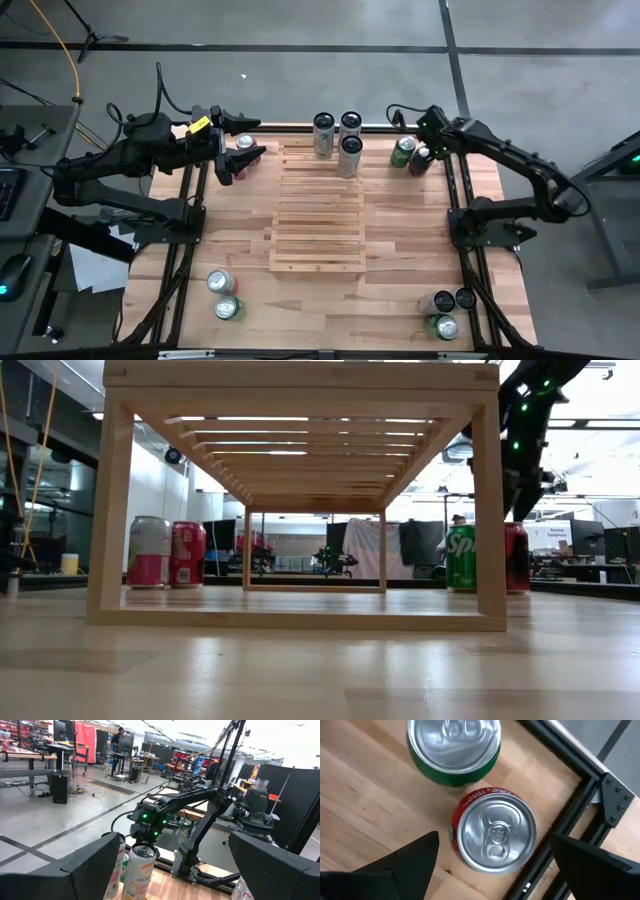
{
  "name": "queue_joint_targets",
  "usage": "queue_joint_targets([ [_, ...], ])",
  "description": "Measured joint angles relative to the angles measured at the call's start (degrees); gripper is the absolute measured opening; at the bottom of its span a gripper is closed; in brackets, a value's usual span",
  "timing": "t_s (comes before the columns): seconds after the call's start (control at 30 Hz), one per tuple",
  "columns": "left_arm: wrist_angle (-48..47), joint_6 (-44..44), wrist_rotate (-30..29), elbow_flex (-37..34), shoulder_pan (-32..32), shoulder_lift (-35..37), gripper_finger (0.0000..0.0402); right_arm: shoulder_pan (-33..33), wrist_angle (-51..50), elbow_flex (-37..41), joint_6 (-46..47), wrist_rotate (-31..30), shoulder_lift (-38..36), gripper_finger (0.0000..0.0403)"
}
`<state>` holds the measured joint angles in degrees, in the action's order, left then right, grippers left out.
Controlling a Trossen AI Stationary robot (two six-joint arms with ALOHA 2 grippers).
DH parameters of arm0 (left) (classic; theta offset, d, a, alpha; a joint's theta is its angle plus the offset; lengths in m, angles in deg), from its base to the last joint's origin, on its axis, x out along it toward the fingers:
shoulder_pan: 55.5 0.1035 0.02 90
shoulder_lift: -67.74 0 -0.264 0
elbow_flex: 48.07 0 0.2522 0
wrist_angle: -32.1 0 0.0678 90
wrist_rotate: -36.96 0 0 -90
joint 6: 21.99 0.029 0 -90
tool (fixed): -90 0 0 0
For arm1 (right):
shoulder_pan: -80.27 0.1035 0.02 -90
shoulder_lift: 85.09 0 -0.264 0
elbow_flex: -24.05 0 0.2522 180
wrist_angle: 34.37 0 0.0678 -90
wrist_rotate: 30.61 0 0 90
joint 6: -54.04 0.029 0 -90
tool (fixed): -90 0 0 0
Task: Place canned beverage on shelf
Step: Put the red white soda can on the shelf
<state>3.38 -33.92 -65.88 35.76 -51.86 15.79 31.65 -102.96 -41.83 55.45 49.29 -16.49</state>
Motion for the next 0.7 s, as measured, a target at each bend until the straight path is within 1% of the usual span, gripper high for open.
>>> queue_joint_targets([
  [0.17, 0.0, -0.05, -0.02, 0.0, 0.01, 0.0, 0.0366, -1.24, 0.24, -0.09, -5.38, 1.82, 4.49, 0.0366],
  [0.37, 0.0, -0.07, -0.02, 0.0, 0.02, 0.0, 0.0366, -1.3, 0.28, -0.11, -6.85, 1.8, 7.95, 0.0362],
  [0.43, 0.02, -0.05, -0.02, 0.0, 0.02, 0.0, 0.0366, -1.3, 0.27, -0.11, -6.45, 1.77, 8.05, 0.0345],
  [0.53, 0.02, -0.02, -0.01, 0.0, 0.01, 0.0, 0.0366, -1.26, -1.09, -0.13, -6.43, 2.2, 6.9, 0.029],
  [0.57, 0.02, -0.02, -0.01, 0.0, 0.02, 0.0, 0.0366, -1.26, -2.44, -0.39, -6.43, 2.27, 6.18, 0.0279],
  [0.7, 0.02, 0.0, -0.02, 0.0, 0.02, 0.0, 0.0366, -1.23, -8.22, -3.65, -6.4, 3.08, 2.06, 0.0278],
])
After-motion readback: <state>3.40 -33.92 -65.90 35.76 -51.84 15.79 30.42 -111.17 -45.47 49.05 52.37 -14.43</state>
